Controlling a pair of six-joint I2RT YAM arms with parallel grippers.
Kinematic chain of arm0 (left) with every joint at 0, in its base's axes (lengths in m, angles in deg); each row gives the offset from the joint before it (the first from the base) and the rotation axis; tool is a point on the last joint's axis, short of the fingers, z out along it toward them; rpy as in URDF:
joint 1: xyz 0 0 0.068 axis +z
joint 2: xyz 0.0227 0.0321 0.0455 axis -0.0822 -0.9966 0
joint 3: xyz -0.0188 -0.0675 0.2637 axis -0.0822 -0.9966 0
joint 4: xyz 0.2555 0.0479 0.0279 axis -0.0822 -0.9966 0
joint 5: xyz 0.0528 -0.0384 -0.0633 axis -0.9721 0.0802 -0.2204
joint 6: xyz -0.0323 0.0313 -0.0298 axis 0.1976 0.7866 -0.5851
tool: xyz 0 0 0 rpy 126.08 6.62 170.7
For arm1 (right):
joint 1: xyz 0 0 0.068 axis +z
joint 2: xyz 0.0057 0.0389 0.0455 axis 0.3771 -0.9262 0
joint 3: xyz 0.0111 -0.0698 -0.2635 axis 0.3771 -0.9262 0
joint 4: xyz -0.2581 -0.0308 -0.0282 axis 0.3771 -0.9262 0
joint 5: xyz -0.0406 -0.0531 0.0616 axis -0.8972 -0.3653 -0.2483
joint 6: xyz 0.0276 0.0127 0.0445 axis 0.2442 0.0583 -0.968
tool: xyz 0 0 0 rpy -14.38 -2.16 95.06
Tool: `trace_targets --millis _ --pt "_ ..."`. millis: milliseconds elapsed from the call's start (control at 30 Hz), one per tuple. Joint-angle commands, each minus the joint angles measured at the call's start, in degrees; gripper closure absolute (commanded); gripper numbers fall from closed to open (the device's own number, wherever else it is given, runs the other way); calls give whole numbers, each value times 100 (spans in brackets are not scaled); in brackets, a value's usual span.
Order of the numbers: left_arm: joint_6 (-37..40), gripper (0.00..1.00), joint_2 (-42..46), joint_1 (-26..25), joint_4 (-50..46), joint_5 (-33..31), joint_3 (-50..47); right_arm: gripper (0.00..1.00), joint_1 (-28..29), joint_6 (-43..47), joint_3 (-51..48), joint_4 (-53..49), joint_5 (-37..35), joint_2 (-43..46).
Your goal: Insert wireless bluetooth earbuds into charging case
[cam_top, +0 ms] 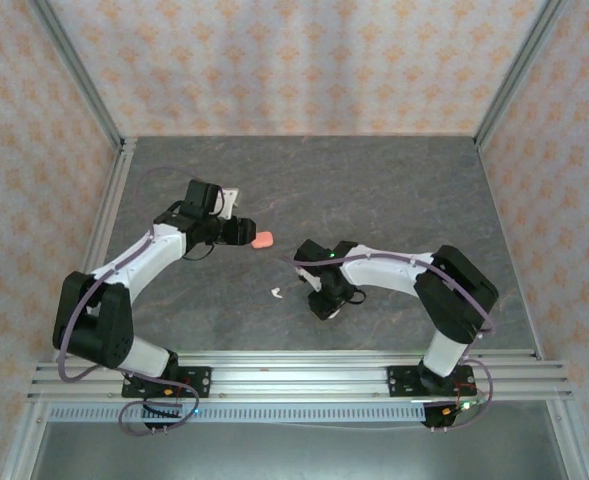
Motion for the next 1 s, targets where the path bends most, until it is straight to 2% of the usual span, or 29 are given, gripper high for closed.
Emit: trace_targets --millis 0,167,400,600,767,967 --pt "4 48 362 56 -193 -56 -109 62 50 127 178 -404 -327 -50" --pt "-138 49 864 60 -218 349 -181 68 50 350 241 -279 -552 588" --pt "-434 47 1658 -40 -172 1394 -217 70 50 1089 319 385 -415 2169" --pt "-419 40 1922 -789 -441 1623 144 69 46 1808 351 1084 -248 2985" --pt "-438 38 1841 -1417 -512 1507 439 70 48 2158 477 1293 -239 3183" --pt "-417 38 1515 -1876 -486 1402 650 69 50 2303 587 1351 -210 3191"
